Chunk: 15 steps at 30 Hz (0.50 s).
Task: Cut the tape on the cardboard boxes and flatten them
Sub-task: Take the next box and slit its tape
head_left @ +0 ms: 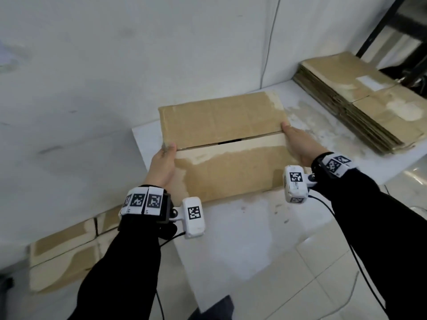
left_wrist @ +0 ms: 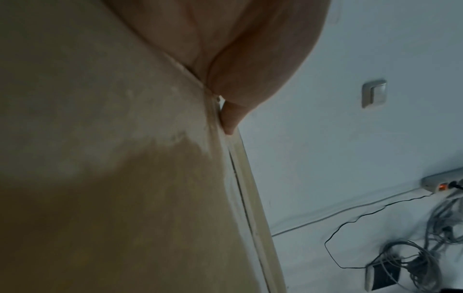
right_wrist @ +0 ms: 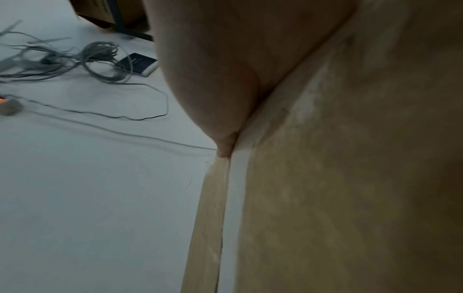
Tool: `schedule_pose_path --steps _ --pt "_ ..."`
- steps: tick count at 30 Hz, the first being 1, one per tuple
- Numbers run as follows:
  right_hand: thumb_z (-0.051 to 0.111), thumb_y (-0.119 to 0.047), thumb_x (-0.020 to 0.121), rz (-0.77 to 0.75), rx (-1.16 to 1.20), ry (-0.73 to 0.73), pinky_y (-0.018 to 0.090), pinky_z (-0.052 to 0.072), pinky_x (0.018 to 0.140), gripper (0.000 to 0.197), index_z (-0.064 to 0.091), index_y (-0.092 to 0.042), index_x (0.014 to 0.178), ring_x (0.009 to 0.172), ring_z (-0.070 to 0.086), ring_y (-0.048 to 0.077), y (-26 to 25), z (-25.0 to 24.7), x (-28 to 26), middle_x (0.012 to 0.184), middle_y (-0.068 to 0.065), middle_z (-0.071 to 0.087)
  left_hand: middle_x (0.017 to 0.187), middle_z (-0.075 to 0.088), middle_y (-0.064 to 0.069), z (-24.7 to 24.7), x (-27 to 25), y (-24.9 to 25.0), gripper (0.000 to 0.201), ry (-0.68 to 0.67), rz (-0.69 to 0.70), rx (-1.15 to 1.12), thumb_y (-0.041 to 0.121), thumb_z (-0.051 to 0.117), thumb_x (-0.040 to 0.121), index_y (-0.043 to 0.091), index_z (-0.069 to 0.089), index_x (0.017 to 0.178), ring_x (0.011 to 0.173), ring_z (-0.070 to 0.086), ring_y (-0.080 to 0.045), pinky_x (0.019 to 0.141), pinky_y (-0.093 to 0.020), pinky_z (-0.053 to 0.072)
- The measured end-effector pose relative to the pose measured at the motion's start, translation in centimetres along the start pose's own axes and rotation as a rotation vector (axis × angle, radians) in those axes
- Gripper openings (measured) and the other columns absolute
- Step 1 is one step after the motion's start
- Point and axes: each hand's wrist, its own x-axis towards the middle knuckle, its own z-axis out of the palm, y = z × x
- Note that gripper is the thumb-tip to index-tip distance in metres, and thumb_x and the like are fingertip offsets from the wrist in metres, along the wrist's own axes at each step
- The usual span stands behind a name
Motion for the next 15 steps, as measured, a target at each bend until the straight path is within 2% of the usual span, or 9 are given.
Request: schedule_pose_path --steps 3,5,8,10,12,13,14,15 --pt "0.035 -0.045 0.1 0.025 -0.006 -0.034 0.042 0.051 0.087 0.04 0.059 -0.013 0.099 0.083 0.063 0.025 0.1 -2.2 3.1 0.094 0.009 0.065 0.121 0.063 -0.013 3.4 1.2 0.6 0.05 0.027 -0.049 0.021 0.046 0.041 0.099 0.009 0.053 0.131 0.108 0.061 -0.029 0.102 -0.046 0.044" --pt "0.035 -0.047 0.099 0.041 -0.023 -0.059 0.043 0.052 0.088 0.045 0.06 -0.009 0.108 0.089 0.064 0.029 1.5 -3.6 5.2 0.104 0.014 0.066 0.12 0.062 -0.011 5.6 1.9 0.6 0.048 0.033 -0.078 0.056 0.043 0.04 0.1 0.009 0.053 0.131 0.106 0.061 -0.028 0.1 -0.04 0.045" --pt "0.033 -0.047 0.1 0.091 0.018 -0.095 0.044 0.052 0.09 0.051 0.056 -0.006 0.119 0.098 0.063 0.031 3.7 -4.4 6.6 0.111 0.016 0.063 0.119 0.059 -0.009 7.8 1.7 1.6 0.043 0.088 -0.037 0.164 0.036 0.035 0.103 0.007 0.052 0.13 0.103 0.057 -0.024 0.088 -0.029 0.042" --pt "0.033 -0.044 0.1 0.099 0.077 -0.061 0.047 0.049 0.095 0.052 0.052 -0.004 0.128 0.108 0.059 0.033 4.4 -4.5 7.5 0.119 0.016 0.061 0.13 0.054 -0.01 8.5 2.0 2.5 0.043 0.187 0.018 0.271 0.033 0.039 0.102 0.006 0.048 0.135 0.114 0.053 -0.026 0.093 -0.03 0.04" --pt "0.032 -0.032 0.103 0.065 0.131 0.003 0.04 0.043 0.102 0.043 0.048 -0.006 0.134 0.117 0.053 0.029 5.0 -4.6 7.6 0.127 0.011 0.056 0.141 0.047 -0.012 9.1 1.8 3.4 0.048 0.335 0.068 0.381 0.033 0.047 0.099 0.01 0.04 0.141 0.126 0.047 -0.027 0.104 -0.033 0.037" --pt "0.032 -0.022 0.103 0.062 0.175 0.058 0.035 0.042 0.099 0.038 0.046 -0.009 0.135 0.114 0.052 0.025 5.3 -4.7 7.4 0.126 0.008 0.055 0.143 0.045 -0.011 9.6 1.1 4.1 0.05 0.399 0.103 0.442 0.033 0.049 0.098 0.013 0.038 0.143 0.128 0.045 -0.027 0.107 -0.034 0.035" --pt "0.031 -0.013 0.101 0.07 0.217 0.087 0.032 0.045 0.09 0.034 0.047 -0.016 0.131 0.103 0.054 0.022 6.3 -4.7 7.1 0.118 0.005 0.056 0.144 0.043 -0.01 10.2 0.2 4.8 0.051 0.443 0.152 0.498 0.034 0.049 0.097 0.015 0.037 0.143 0.128 0.044 -0.027 0.108 -0.036 0.034" --pt "0.03 -0.006 0.099 0.113 0.3 0.063 0.034 0.048 0.077 0.035 0.047 -0.019 0.126 0.088 0.054 0.022 7.5 -4.8 6.6 0.108 0.008 0.06 0.144 0.042 -0.008 11.2 -1.3 5.6 0.051 0.467 0.203 0.537 0.035 0.048 0.098 0.017 0.036 0.144 0.128 0.043 -0.026 0.109 -0.038 0.033"
